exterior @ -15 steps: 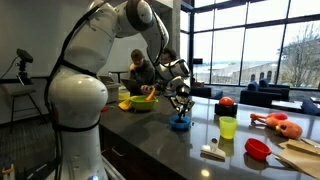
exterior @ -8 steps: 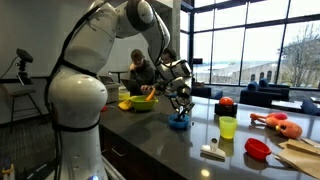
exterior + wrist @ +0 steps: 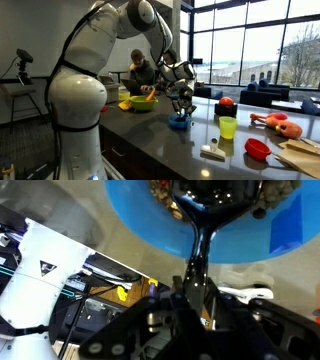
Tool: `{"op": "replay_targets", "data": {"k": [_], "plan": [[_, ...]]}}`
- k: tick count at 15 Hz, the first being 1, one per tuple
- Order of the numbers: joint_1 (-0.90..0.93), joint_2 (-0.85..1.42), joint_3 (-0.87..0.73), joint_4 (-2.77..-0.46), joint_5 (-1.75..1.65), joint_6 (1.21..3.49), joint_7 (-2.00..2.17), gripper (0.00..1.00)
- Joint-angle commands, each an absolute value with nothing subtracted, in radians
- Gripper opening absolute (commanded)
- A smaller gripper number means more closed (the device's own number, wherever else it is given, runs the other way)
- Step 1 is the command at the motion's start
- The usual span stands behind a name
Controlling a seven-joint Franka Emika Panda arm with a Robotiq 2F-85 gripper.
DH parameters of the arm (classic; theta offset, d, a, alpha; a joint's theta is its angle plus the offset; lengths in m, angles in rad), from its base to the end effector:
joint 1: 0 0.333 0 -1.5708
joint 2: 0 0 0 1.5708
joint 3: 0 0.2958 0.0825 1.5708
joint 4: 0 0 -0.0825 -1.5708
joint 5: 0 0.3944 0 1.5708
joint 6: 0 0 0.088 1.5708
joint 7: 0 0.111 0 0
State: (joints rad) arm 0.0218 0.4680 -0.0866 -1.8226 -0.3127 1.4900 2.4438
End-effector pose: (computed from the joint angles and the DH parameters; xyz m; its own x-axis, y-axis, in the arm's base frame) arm 0.5405 -0.0705 0.2280 -0.4370 -0.5413 0.7183 -0.5620 0.7879 0.2519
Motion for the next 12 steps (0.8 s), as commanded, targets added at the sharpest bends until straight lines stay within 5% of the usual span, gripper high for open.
{"op": "replay_targets", "data": {"k": [1,12], "plan": [[0.01,0.457,-0.101,-1.846,-0.282,1.53,2.427,0.06],[-0.007,0.436,-0.118,-1.895,-0.257,1.587,2.426,0.06]]}}
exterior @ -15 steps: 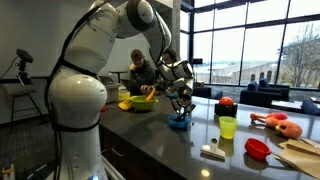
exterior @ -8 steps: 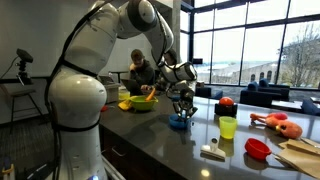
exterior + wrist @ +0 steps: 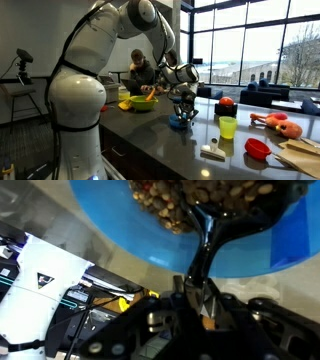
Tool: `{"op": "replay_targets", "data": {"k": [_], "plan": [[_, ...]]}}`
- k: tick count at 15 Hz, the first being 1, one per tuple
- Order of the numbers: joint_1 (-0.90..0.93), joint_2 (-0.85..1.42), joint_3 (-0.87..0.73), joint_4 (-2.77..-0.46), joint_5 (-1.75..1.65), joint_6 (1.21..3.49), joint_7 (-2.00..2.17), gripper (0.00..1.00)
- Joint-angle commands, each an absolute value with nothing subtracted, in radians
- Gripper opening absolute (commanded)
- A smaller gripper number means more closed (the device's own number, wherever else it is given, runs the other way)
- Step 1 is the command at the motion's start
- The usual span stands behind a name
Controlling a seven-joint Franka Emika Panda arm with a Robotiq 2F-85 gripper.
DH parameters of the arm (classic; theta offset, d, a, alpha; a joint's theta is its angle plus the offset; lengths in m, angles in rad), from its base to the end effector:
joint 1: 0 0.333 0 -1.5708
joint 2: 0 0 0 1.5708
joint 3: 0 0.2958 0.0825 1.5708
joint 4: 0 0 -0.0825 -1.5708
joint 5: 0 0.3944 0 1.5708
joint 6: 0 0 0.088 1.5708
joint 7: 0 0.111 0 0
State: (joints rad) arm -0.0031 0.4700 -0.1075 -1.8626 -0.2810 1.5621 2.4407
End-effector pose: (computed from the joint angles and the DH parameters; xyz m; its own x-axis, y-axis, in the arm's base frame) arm 0.5327 -0.0900 0.2120 -0.4824 -0.5399 0.6898 -0.5328 0.8059 0.2581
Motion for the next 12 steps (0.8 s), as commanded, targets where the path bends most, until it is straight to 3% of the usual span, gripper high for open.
{"op": "replay_targets", "data": {"k": [1,12], "plan": [[-0.007,0.433,-0.12,-1.898,-0.257,1.589,2.427,0.06],[-0.007,0.367,-0.12,-1.911,-0.255,1.592,2.425,0.06]]}}
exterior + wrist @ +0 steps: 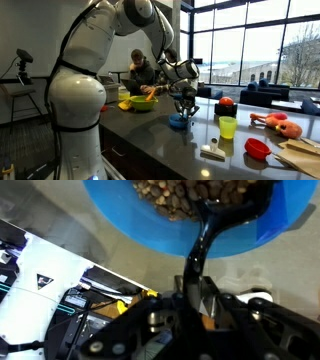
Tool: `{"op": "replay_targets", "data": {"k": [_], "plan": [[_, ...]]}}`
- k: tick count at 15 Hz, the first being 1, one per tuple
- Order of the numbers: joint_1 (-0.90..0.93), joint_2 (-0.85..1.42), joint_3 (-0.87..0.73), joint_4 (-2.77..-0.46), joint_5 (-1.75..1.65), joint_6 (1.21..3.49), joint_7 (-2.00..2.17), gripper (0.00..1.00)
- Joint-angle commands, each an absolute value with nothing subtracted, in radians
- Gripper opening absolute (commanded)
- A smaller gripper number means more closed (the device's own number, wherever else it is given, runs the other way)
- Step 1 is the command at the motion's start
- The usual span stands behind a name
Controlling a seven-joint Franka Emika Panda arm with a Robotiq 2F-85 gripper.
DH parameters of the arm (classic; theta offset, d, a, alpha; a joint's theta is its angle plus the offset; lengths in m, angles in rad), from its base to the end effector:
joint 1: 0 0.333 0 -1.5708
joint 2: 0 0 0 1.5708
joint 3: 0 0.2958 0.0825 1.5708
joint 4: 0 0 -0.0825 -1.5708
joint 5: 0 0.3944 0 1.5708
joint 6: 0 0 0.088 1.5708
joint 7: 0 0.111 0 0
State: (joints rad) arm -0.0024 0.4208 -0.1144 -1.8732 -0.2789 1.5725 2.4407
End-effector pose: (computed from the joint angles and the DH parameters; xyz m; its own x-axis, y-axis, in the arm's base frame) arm 0.5354 -0.0928 0.2347 -0.5182 -0.5378 0.6651 -0.5409 0.8084 0.2322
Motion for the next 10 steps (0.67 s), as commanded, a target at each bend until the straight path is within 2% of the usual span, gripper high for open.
{"op": "replay_targets", "data": {"k": [1,10], "plan": [[-0.008,0.363,-0.119,-1.911,-0.252,1.595,2.423,0.06],[-0.017,0.357,-0.119,-1.916,-0.226,1.613,2.401,0.06]]}}
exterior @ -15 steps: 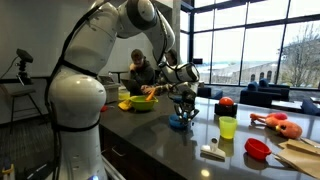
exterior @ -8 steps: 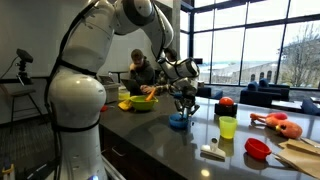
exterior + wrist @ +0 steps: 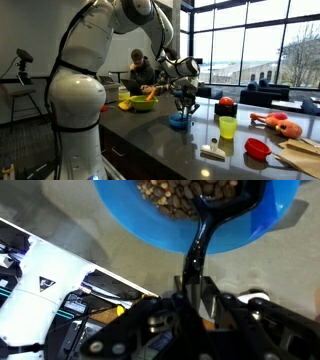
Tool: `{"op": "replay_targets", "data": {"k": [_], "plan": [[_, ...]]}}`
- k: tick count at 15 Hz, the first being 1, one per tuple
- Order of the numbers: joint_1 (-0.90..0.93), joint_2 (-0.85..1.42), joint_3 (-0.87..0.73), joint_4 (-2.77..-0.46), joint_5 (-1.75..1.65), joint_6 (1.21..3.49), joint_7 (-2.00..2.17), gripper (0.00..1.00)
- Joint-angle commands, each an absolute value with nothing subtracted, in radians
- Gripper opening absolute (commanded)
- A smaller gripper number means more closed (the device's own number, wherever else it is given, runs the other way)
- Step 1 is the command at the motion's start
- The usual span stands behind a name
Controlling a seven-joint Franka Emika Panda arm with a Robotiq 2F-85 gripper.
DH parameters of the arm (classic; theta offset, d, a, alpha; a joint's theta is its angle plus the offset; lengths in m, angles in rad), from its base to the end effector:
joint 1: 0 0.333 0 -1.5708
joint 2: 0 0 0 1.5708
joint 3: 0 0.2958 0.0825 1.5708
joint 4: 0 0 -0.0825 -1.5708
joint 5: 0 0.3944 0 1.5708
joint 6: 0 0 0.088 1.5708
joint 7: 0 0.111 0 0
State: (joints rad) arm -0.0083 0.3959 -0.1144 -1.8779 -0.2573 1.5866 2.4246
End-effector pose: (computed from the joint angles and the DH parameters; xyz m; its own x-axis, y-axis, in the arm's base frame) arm 0.5374 -0.0935 0.2458 -0.5421 -0.5532 0.6325 -0.5445 0.8046 0.2371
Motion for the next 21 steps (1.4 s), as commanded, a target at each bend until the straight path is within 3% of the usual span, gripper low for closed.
{"op": "replay_targets", "data": {"k": [1,12,14,17,21], "plan": [[-0.018,0.358,-0.119,-1.917,-0.22,1.617,2.399,0.06],[-0.041,0.355,-0.122,-1.937,-0.119,1.65,2.307,0.06],[-0.041,0.356,-0.126,-1.936,-0.114,1.649,2.308,0.5],[-0.041,0.355,-0.131,-1.935,-0.108,1.653,2.311,0.58],[-0.039,0.338,-0.13,-1.944,-0.105,1.676,2.309,0.81]]}}
